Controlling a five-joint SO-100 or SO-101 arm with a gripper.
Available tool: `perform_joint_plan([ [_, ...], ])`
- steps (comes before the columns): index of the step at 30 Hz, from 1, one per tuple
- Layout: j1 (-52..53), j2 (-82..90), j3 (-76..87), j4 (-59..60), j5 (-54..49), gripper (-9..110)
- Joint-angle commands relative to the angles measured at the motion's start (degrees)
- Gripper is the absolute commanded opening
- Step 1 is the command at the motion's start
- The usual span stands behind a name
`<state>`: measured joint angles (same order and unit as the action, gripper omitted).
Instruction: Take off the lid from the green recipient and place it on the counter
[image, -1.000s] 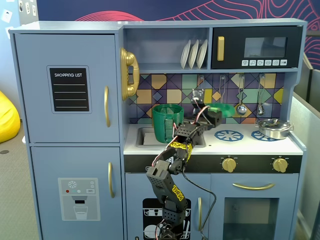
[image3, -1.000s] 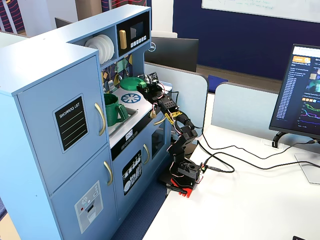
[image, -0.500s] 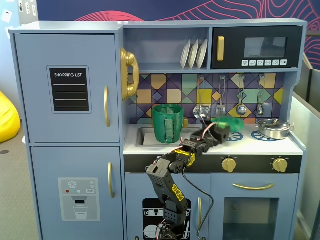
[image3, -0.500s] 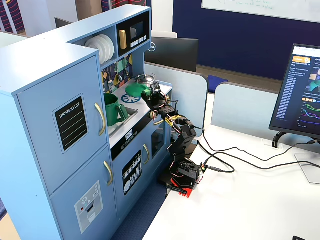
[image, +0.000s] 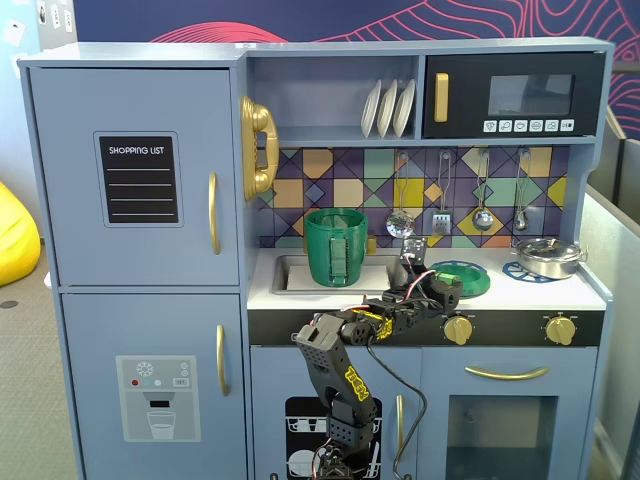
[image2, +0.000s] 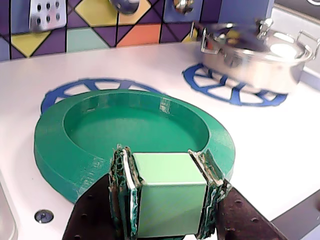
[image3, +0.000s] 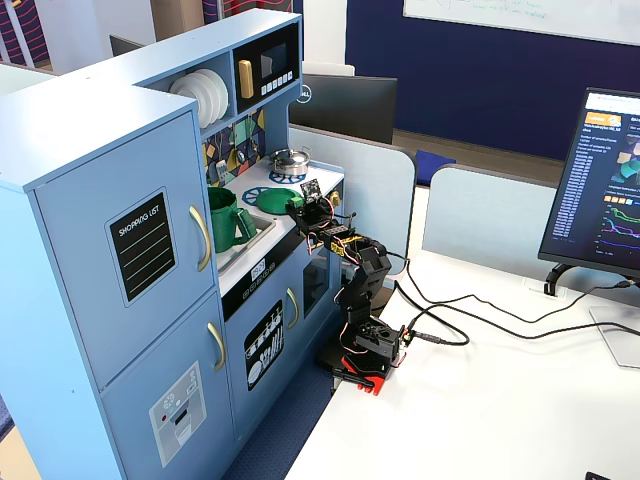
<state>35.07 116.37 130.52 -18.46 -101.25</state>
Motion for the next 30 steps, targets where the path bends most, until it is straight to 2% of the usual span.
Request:
perform_joint_plan([
  [1,-0.1,0.0,-2.2,-2.9,0.3,7],
  [3,0.1,0.0,-3.0,-3.2,4.2,22],
  [6,0.5,0.3,-4.4,-3.2,7.5,37],
  [9,1.0,0.4,-5.4,-3.1,8.3,44],
  [12,1.3,1.5,-5.7,-1.9,7.5,43],
  [15,1.3,5.4,-7.0,4.1,6.9,41],
  [21,-1.1,14.2,-15.6,26.8,6.3,35],
  [27,-9.8,27.0,-19.9,59.5,7.9,28],
  [30,-14.9,30.8,-18.7,73.3,4.2,24],
])
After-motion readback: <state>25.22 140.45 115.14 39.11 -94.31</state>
